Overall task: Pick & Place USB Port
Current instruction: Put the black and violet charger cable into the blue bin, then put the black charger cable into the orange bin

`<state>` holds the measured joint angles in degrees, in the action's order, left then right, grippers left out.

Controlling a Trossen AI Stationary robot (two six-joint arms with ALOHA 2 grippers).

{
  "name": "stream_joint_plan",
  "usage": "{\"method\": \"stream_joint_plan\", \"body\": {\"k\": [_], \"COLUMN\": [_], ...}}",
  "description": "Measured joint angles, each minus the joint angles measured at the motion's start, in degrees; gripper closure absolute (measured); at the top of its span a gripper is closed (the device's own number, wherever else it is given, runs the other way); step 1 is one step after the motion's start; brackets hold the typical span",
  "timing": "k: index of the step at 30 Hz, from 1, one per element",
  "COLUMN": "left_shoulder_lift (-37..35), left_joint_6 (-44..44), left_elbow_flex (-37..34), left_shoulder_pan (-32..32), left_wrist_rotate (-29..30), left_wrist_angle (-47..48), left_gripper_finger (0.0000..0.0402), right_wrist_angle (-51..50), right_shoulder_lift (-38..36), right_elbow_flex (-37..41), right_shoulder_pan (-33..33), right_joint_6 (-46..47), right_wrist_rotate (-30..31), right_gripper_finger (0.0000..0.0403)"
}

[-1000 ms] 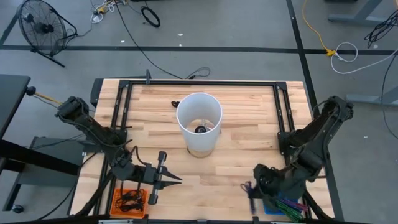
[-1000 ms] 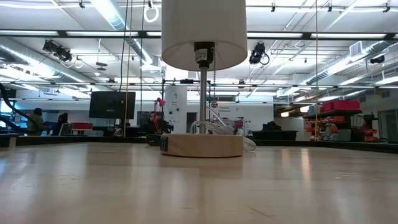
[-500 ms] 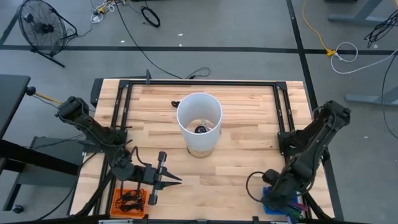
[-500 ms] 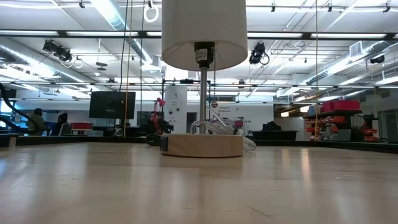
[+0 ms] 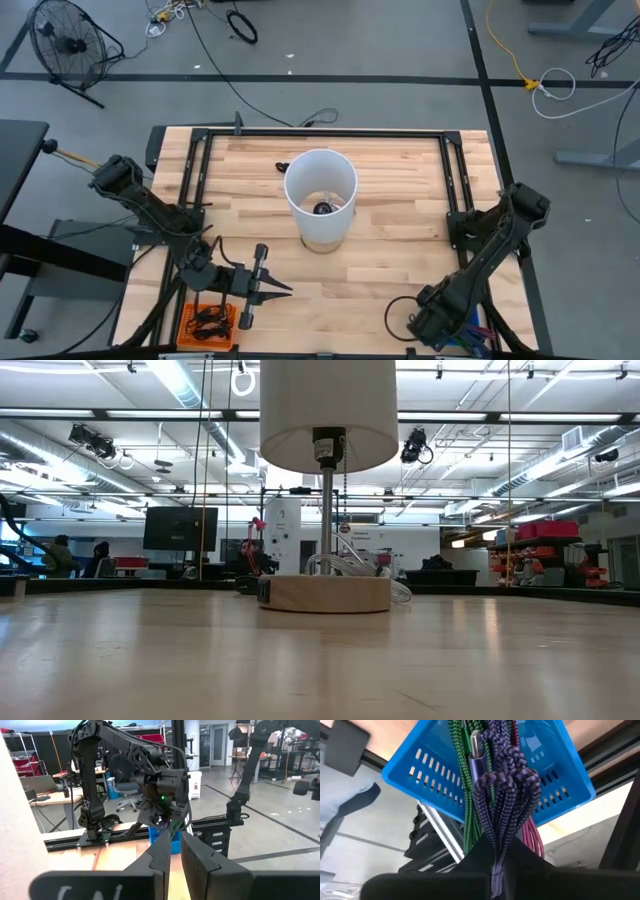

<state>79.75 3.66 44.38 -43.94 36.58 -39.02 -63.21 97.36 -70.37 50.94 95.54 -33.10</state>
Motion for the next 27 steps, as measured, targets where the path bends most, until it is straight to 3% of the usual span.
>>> {"method": "stream_joint_plan", "body": {"k": [17, 27], "left_shoulder_lift": [0.0, 0.0], "left_joint_6": [0.0, -0.1], "left_elbow_flex": [0.0, 0.0], "left_shoulder_pan": [0.0, 0.0], "left_wrist_rotate": [0.0, 0.0], "left_wrist_angle": [0.5, 1.2], "left_gripper_finger": [0.0353, 0.0353], "right_wrist_angle": [1.3, 2.4], "right_shoulder_lift": [3.9, 3.9], "right_elbow_flex": [0.0, 0.0], "right_shoulder_pan": [-1.2, -1.1], "right_joint_6": [-4.2, -3.6], "right_wrist_rotate": [-2.4, 1.3], "right_gripper_finger": [0.0388, 0.0264]}}
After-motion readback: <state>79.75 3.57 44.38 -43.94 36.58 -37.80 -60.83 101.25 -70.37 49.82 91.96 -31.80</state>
